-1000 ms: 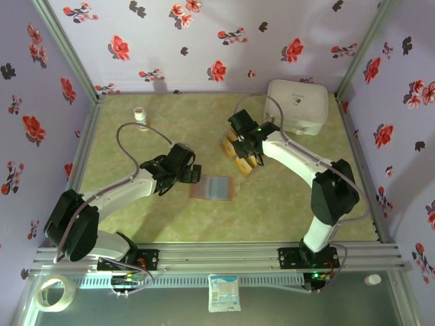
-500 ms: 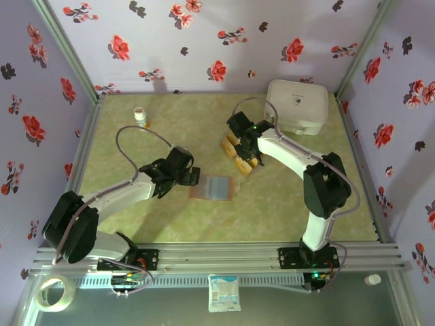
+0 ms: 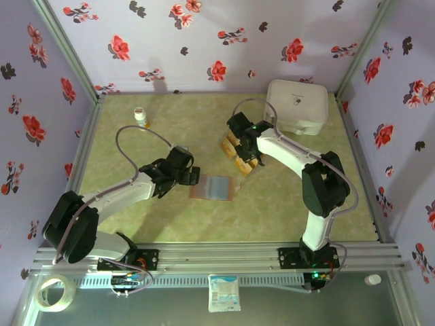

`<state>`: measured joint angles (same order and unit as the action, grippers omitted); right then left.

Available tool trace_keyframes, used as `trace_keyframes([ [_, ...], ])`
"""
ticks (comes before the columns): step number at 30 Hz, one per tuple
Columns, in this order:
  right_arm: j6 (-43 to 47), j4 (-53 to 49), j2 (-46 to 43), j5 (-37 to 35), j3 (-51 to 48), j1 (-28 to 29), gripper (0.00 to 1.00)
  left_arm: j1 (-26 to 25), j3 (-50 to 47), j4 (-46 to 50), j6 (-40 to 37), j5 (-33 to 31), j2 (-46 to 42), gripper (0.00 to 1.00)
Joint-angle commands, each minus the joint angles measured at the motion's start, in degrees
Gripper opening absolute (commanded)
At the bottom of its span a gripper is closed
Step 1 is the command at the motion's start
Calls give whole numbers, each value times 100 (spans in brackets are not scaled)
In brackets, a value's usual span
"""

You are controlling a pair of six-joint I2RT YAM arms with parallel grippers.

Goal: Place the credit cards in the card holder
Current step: Pick up the credit card from the storage box.

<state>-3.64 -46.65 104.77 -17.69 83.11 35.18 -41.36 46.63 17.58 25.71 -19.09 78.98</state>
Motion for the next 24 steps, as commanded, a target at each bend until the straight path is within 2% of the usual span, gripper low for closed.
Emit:
trace_keyframes([
  [1,93,-173,73,-111,109,-37,14,-21,-101,-84,-49,-141,-86,100],
  [8,127,-166,121,-260,106,-37,12,-21,-101,-113,-49,-142,-63,100],
  [20,209,-255,132,-296,238,-37,0,-21,-80,-117,-58,-139,-6,100],
  [24,292,-400,20,-373,449,-37,0,-21,-50,-85,-80,-140,12,100],
])
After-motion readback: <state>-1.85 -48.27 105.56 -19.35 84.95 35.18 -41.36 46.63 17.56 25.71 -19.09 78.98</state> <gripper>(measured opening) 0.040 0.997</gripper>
